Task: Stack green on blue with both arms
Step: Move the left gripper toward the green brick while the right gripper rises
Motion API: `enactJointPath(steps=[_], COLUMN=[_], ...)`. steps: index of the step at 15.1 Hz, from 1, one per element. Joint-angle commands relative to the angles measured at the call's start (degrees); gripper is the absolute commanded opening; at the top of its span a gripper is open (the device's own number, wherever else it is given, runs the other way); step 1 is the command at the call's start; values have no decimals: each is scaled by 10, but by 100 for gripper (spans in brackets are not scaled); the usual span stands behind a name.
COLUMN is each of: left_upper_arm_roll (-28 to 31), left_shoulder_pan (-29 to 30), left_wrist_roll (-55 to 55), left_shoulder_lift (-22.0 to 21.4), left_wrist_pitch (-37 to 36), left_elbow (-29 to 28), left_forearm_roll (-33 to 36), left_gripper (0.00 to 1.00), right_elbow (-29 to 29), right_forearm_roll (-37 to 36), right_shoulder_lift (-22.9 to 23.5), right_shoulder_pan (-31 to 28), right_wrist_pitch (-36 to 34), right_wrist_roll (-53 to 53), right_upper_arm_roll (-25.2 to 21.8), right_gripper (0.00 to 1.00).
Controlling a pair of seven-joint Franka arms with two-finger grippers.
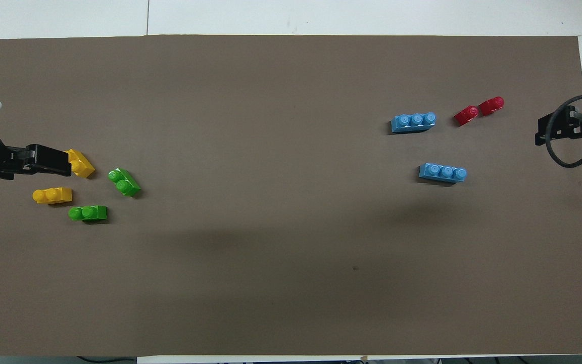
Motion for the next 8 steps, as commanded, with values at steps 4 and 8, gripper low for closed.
enactJointPath(steps=[4,8], left_upper_arm_roll=[5,6], left_shoulder_pan=[-2,4], left_wrist_roll=[0,-21], left_shoulder_lift=[-7,-11], left_wrist_pitch=[-1,10], left_elbow=[3,-8], left_forearm_roll=[-8,-8], left_gripper=[100,100], right_elbow=[-19,-22], right_forearm_roll=[-1,0], right_shoulder_lift=[-17,-18], right_shoulder_pan=[-9,-8], right_wrist_pitch=[3,3], right_wrist_roll=[-12,-8], right_upper_arm_roll=[0,1], right_gripper=[100,100])
